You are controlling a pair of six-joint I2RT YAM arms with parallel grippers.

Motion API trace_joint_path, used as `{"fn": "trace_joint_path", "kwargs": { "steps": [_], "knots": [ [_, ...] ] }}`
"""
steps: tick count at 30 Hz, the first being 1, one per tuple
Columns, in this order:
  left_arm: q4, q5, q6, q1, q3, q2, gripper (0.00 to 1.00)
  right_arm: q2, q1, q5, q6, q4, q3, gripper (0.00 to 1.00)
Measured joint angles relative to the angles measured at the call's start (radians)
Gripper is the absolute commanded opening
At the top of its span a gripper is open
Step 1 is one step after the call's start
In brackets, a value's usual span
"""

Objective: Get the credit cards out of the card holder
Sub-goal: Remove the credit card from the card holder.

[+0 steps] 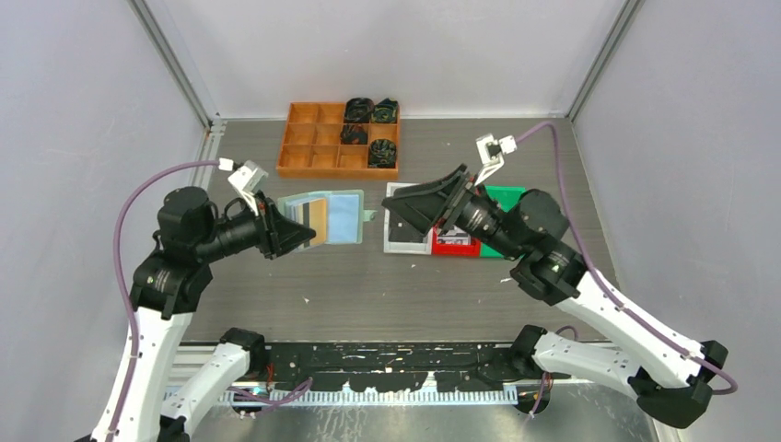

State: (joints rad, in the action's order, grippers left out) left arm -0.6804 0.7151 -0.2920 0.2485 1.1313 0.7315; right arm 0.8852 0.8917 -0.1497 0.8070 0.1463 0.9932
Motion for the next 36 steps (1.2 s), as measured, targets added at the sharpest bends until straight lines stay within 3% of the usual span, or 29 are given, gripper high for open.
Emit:
{"fn": "trace_joint_path", "kwargs": {
  "steps": [8, 12, 17, 28, 36],
  "knots": [
    [-0.226, -0.090, 0.120, 0.000, 0.078, 0.165, 0.00, 0.137, -0.012, -0.167, 0.031, -0.116, 0.174, 0.73],
    [-0.337, -0.055, 0.159, 0.000, 0.168, 0.267, 0.00, 0.302, -0.012, -0.307, 0.103, -0.078, 0.170, 0.72],
    [-0.391, 0.043, 0.169, -0.004, 0.194, 0.277, 0.00, 0.447, -0.012, -0.438, 0.197, -0.030, 0.102, 0.70],
    [-0.397, 0.280, 0.105, -0.043, 0.208, 0.297, 0.02, 0.454, -0.011, -0.551, 0.260, 0.105, 0.068, 0.63],
    [-0.372, 0.364, 0.034, -0.063, 0.207, 0.294, 0.16, 0.452, -0.016, -0.586, 0.304, 0.170, 0.050, 0.44]
  ]
}}
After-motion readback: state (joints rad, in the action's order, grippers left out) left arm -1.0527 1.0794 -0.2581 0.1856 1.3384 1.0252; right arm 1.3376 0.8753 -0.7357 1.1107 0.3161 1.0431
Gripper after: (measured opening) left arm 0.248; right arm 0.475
